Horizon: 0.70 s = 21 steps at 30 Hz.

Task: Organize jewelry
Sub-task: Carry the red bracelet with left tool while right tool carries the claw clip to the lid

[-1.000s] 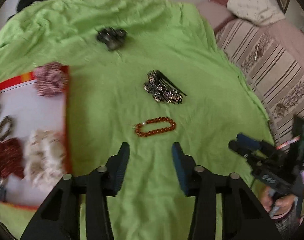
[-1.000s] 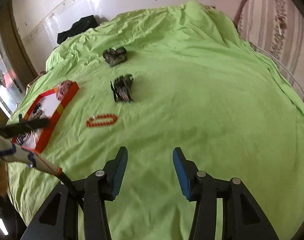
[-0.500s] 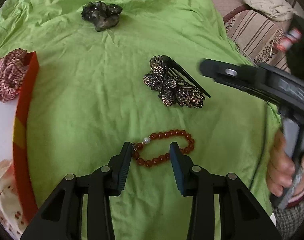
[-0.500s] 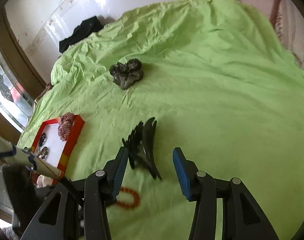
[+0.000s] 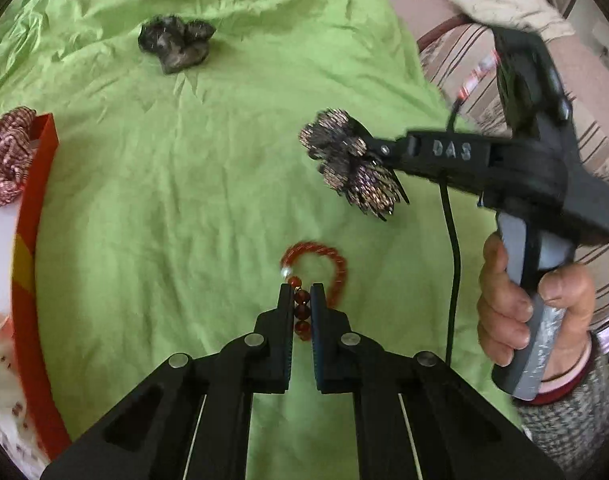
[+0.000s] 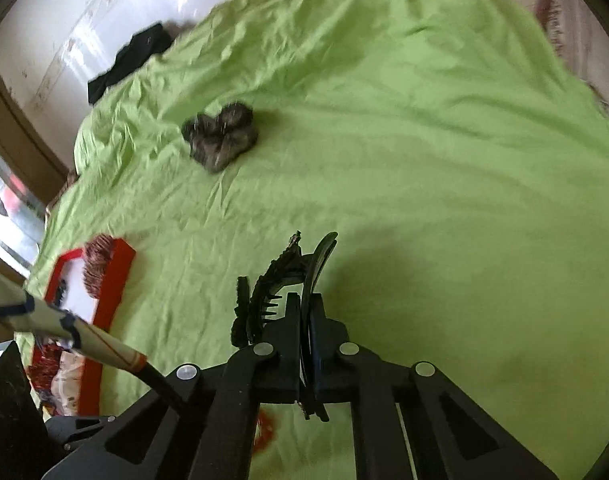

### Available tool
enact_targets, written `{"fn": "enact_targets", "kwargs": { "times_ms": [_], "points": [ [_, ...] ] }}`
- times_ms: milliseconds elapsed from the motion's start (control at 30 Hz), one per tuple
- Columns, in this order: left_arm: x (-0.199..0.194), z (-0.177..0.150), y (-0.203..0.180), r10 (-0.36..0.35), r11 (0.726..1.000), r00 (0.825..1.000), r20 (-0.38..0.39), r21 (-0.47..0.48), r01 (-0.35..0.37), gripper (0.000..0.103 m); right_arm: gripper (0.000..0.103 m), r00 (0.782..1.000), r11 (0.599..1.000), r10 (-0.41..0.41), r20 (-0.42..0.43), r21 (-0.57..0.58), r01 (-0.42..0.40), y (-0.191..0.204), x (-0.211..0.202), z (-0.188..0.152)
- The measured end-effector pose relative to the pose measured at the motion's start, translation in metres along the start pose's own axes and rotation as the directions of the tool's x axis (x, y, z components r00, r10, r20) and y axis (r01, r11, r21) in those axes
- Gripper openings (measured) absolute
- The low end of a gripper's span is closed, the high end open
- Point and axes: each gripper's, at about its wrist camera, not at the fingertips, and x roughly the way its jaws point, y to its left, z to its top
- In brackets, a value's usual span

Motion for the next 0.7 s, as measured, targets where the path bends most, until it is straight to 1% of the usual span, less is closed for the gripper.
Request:
{"fn": "enact_targets", "kwargs": {
  "times_ms": [133,267,400,433,567,700],
  "points": [
    [-0.030,-0.004,-0.006,-0.027,1.000,0.999,0.038,-0.001,0.027,0.007,0.004,0.999,0.999,-0.033,0.043,0.008,0.033,-0.007,-0.036,-0.009],
    [-0.057,-0.007,-0.006,-0.028,1.000,0.997,0.068,-0.003,0.028,0.007,0.004,0.997,0.999,-0.043,0.070,0.005,0.043,-0.009,-0.071,-0.029],
    [-0.093,-0.011,-0.012,-0.018,1.000,0.994,0.112,0.004,0.018,0.007,0.004,0.997,1.000,-0.022,0.073,0.007,0.021,-0.007,-0.093,-0.047],
    [-0.097,-0.008,-0.012,-0.019,1.000,0.992,0.123,0.006,0.018,0.007,0.004,0.997,1.000,-0.015,0.074,0.008,0.015,-0.005,-0.097,-0.050],
    [-0.132,-0.010,-0.008,-0.014,1.000,0.985,0.173,0.007,0.013,0.007,0.004,0.997,1.000,0.017,0.072,0.012,-0.018,0.007,-0.106,-0.055],
    [-0.166,-0.014,0.005,0.002,1.000,0.977,0.213,-0.006,-0.001,0.007,0.004,0.996,0.999,0.053,0.069,0.000,-0.053,0.027,-0.112,-0.060]
  ]
}}
